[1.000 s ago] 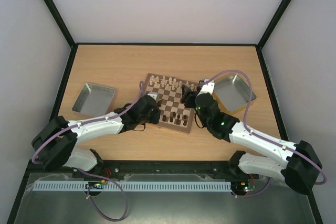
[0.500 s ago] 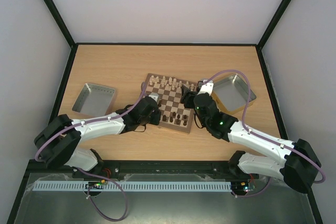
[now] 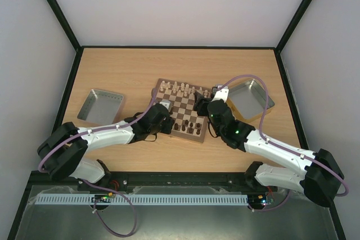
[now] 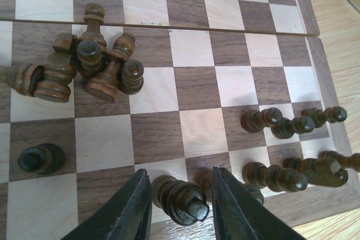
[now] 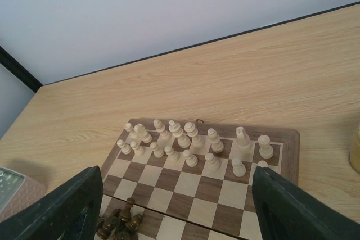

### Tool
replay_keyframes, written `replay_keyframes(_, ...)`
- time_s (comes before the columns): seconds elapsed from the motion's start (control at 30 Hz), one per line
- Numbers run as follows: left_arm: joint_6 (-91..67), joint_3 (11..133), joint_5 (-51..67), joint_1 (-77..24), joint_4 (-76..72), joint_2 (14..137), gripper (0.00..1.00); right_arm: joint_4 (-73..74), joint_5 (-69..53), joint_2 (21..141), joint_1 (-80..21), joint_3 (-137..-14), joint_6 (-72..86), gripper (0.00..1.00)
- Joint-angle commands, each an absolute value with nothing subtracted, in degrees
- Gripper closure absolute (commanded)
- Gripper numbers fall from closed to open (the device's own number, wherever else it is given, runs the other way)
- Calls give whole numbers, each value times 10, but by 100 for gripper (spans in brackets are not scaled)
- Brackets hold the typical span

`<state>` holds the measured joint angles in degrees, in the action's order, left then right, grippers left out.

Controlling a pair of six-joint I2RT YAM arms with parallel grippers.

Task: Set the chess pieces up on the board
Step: Place the chess piece on the chessboard.

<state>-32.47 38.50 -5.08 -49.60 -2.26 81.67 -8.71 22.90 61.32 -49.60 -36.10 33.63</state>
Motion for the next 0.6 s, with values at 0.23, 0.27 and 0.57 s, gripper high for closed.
replay_keyframes(0.23,-323,394,-63,-497,0,783,59,-67,247,619,-494,-376,355,29)
replay_keyframes(0.27,-325,399,-68,-496,6,774,59,-65,246,621,-495,-377,358,29)
replay_keyframes(0.57,-323,435,-113,-391,72,666,58,47,168,726,-488,-489,380,29)
